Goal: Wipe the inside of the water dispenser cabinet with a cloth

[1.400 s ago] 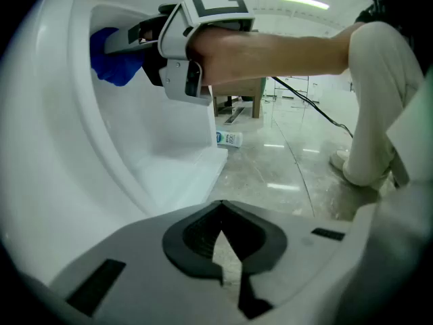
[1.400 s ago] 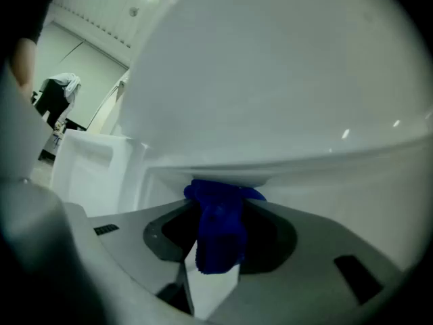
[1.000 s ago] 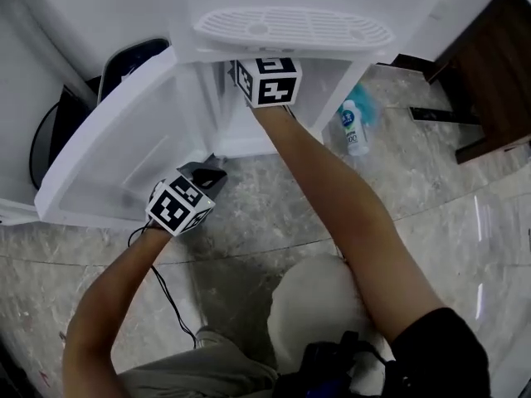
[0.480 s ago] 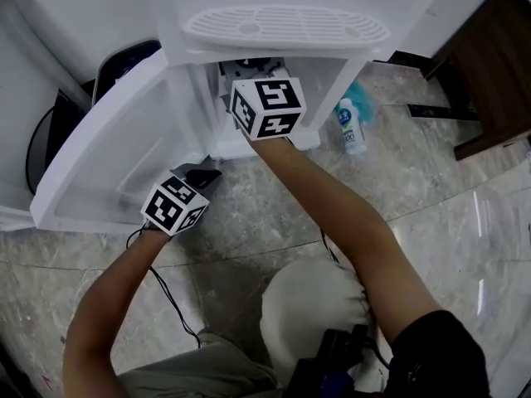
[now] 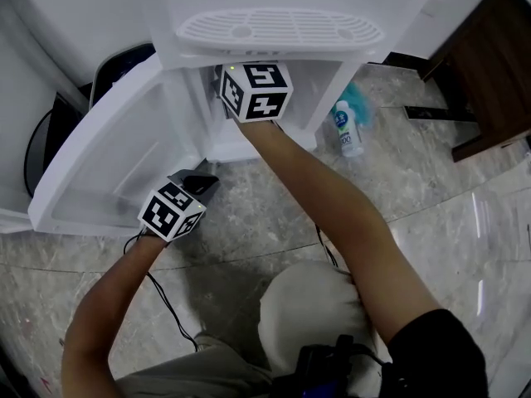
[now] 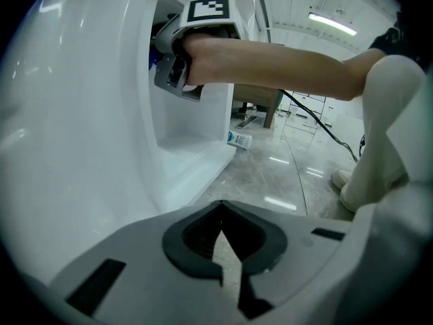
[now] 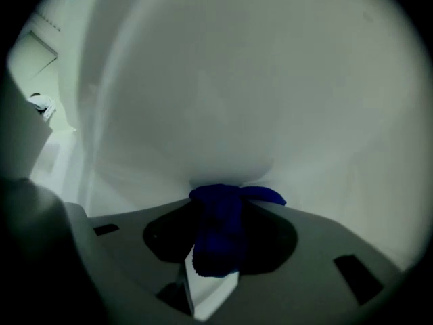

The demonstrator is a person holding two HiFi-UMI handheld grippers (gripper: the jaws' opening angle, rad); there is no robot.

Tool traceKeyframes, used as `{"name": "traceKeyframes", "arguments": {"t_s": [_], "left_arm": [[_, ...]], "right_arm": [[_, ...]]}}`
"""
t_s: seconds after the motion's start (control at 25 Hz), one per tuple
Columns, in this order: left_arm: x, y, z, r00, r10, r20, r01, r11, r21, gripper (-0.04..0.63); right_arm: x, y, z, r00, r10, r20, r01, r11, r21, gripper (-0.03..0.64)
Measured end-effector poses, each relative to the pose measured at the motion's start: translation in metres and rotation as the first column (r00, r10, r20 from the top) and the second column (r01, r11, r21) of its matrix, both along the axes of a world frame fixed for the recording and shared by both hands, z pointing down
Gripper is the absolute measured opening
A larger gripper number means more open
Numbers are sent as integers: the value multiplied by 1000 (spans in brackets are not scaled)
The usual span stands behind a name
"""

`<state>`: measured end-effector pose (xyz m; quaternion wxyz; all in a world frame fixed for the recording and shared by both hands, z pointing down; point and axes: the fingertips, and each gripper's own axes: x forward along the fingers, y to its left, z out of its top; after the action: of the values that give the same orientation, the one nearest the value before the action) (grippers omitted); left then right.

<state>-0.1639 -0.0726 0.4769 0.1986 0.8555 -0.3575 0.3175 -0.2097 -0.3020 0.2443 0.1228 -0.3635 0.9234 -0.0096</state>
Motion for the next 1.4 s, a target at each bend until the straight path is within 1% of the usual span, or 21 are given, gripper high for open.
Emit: {"name": "traceKeyframes", "arguments": {"t_s": [0.16,0.28,0.44,0.56,0.64,0.76,0.84,0.92,0.96,1.0,1.04,1.08,1.16,1.2,1.28,1.32,1.36,1.4], "left_arm": [[-2,-2,2,1000,-3,0,3,1000,1,6],[2,-5,0,1000,-3,-25,4,1000,10,6],[4,-9,-5,999,0,-44,1,1000,28,6],[2,-13,-9,998,-21,-53,23,999,37,6],[3,-18,-16,997,-39,-67,43,997,59,6],[8,-26,-35,995,-49,-85,59,990,127,6],[14,-32,-48,994,-36,-98,53,984,171,7],[24,-36,-57,995,-15,-98,36,975,221,9],[29,-39,-60,996,-9,-86,31,966,255,10],[32,-44,-65,997,-11,-75,33,956,293,46],[34,-50,-71,997,-18,-71,41,943,331,143],[38,-57,-79,997,-28,-78,55,928,369,213],[51,-68,-96,994,-34,-104,77,894,441,259],[58,-73,-105,993,-27,-113,77,877,474,277],[75,-85,-124,993,-1,-117,64,843,535,297],[85,-90,-134,995,21,-99,40,818,574,325],[97,-94,-142,997,53,-53,-9,783,622,337],[109,-97,-148,995,94,19,-82,738,670,337]], "right_arm": [[7,26,-1,999,-43,5,43,999,19,141],[5,17,-2,999,-50,7,50,998,36,141],[-3,-12,-1,1000,-11,13,11,1000,-6,141],[-4,-13,3,1000,-6,17,7,999,-41,141],[1,-2,4,999,-49,12,50,997,-52,141],[17,28,2,988,-157,-8,156,985,-69,141],[34,48,5,974,-224,-28,219,968,-118,141],[54,66,11,957,-286,-54,270,941,-205,141],[64,74,15,946,-315,-71,289,923,-253,141],[72,83,18,934,-344,-96,304,907,-291,141],[80,91,20,918,-374,-134,318,894,-316,141],[88,98,22,897,-404,-181,330,883,-333,141],[106,110,27,854,-452,-256,342,860,-378,141],[116,114,32,840,-467,-275,336,847,-411,141],[133,120,42,827,-483,-286,316,822,-474,141],[140,124,47,826,-489,-282,311,812,-494,141],[145,126,50,829,-491,-269,312,804,-506,141],[149,128,50,836,-490,-246,316,797,-514,141]]}}
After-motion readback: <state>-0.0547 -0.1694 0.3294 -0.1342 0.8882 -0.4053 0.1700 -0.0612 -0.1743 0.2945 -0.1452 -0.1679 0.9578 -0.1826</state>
